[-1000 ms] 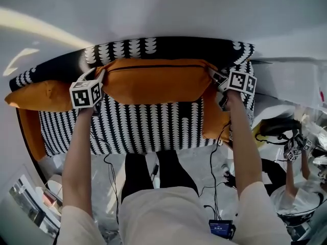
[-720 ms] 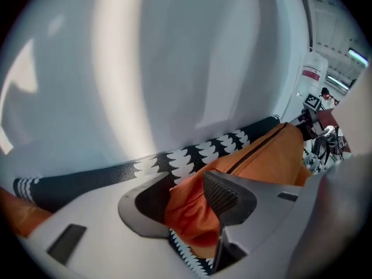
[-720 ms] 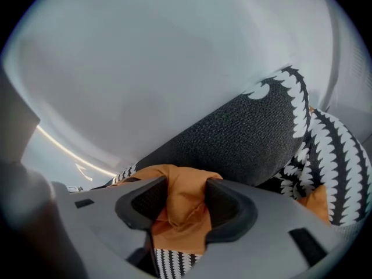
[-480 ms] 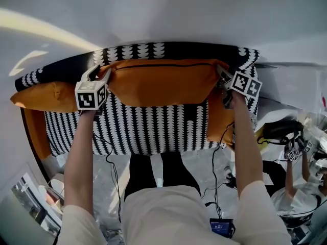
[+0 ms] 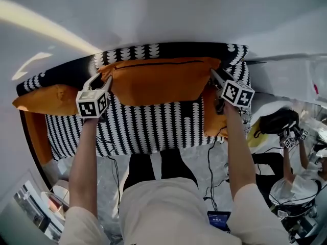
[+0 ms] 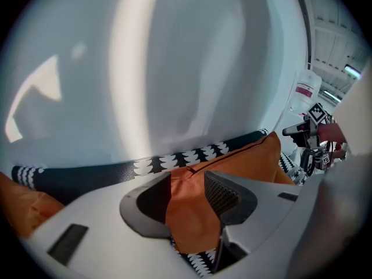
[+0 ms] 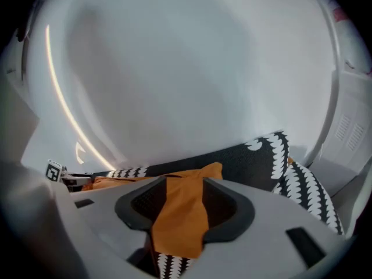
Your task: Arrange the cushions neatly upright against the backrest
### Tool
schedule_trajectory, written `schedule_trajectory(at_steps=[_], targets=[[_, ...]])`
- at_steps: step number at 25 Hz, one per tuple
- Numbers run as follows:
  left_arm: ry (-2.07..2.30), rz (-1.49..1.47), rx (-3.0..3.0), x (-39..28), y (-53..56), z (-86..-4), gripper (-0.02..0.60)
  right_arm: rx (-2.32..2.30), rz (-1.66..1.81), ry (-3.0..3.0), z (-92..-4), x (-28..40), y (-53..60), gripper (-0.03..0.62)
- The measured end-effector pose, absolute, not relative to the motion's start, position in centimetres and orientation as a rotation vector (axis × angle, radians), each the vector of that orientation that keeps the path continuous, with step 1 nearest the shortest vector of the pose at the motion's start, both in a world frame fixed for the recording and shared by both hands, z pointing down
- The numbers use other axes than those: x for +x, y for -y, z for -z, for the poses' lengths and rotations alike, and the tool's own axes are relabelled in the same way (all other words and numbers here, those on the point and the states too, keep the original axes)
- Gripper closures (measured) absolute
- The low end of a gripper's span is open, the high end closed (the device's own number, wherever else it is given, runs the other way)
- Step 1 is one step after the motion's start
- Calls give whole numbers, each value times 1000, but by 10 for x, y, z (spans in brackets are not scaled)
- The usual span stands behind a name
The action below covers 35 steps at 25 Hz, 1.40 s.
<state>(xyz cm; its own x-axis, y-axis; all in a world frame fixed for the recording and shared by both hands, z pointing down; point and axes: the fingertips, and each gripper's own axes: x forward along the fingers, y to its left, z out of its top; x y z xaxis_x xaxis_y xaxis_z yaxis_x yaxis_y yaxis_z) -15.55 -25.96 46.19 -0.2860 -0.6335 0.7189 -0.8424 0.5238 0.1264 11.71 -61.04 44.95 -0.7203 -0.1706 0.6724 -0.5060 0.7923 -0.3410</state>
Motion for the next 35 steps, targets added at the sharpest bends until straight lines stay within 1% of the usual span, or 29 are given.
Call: schedule_trajectory(at_steps=[2,4,5,8,9,11,14,20,24,29,35], targets=[[2026,-331,1204,-144,256,-455,396,446,-703,2358,-440,123,582,446],[2017,-299,1213,-129,251,-448,397,397,-717,2367,-431,130,547,501],[2012,-287,1221,-121,249,-444,399,372,-727,2370,-427,132,529,516],[2001,-273,1253,-102,239,-433,453,298,-742,2378,-414,133,473,556],[1992,-272,1269,-95,237,-430,473,275,-740,2381,-409,132,454,560],[1963,-272,1308,-81,232,-423,489,247,-719,2390,-396,131,420,568],[1924,-256,1351,-63,221,-414,529,210,-627,2403,-376,128,377,571],[1852,-256,1448,-34,197,-401,559,177,-514,2446,-333,131,323,571],[1818,-286,1512,-2,174,-385,563,113,-479,2423,-318,164,282,571],[1821,-257,1570,33,164,-360,563,34,-488,2430,-297,203,257,571],[1807,-244,1601,108,147,-347,563,-28,-492,2447,-292,269,226,571]])
